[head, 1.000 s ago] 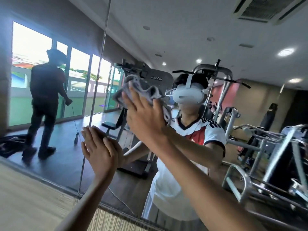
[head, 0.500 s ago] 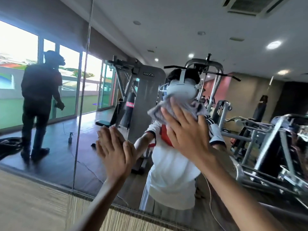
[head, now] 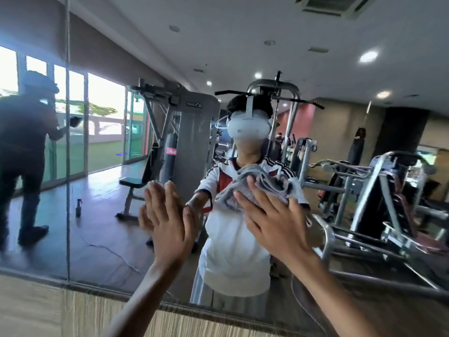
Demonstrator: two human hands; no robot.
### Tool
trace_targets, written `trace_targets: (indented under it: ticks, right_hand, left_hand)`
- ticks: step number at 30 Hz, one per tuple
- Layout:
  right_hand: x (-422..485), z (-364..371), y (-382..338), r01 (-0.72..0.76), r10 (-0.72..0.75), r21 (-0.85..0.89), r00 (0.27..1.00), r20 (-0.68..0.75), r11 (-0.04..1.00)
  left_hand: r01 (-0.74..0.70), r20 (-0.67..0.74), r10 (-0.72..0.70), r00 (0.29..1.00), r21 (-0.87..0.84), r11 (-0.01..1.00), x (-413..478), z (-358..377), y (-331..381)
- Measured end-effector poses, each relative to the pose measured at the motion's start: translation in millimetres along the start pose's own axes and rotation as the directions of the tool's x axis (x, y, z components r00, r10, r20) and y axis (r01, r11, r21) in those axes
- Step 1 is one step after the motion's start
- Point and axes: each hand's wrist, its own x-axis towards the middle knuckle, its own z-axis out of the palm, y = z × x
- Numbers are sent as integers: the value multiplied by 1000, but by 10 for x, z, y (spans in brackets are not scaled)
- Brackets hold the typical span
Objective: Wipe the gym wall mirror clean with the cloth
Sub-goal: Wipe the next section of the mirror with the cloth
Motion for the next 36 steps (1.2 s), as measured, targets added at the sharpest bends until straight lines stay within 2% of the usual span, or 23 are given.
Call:
trace_targets:
  ticks: [3,6,8,10,12,15,18,21,23,25,29,31,34,36]
  right_hand:
    - [295,-63,352,-215,215,0,975,-51,977]
    - [564,-45,295,-343,343,21,934,-102,939]
    - [555,4,125,-289,292,43,952,-89,956]
    - [322,-12,87,-146,149,54,987,-64,988]
    - [-58,-56,186,-28,29,37,999,-21,999]
    - [-692,-113,563,-28,28,-3,999,17,1000]
    - [-969,-167,1155,-204,204,-68,979,-9,977]
    - [-675,-228,1518,-482,474,-40,872,-120,875]
    - [-388,-247,1480,-567,558,-13,814,-163,823]
    - [-209,-219,1307,-531,523,-15,838,-160,847]
    - [-510,-230,1056,-253,249,-26,963,-100,967]
    - [-888,-271,1123,-149,147,-25,987,-69,988]
    - [-1437,-304,1528,-198,196,-51,980,-34,979]
    - [-1558,-352,1922,-377,375,-46,926,-38,925]
  left_hand:
    - [27,3,-27,1000,-7,1000,29,40,286]
    - [-118,48,117,992,19,993,2,87,620]
    - [-91,50,92,995,-12,996,-19,127,744]
    - [-53,38,54,998,-33,998,-60,167,839]
    - [-99,42,99,994,-6,995,-139,191,900]
    - [-166,60,165,984,10,986,-257,214,1023]
    - [-206,50,204,978,24,978,-321,273,1205]
    - [-270,37,267,963,79,960,-382,384,1395]
    - [-252,30,250,968,61,966,-459,456,1532]
    - [-226,34,225,974,50,973,-553,518,1658]
    - [-160,31,159,987,23,987,-630,584,1820]
    - [-125,38,125,991,-5,992,-620,589,1858]
    - [-122,56,124,991,-31,992,-642,583,1936]
    - [-159,53,160,986,-20,987,-680,604,2007]
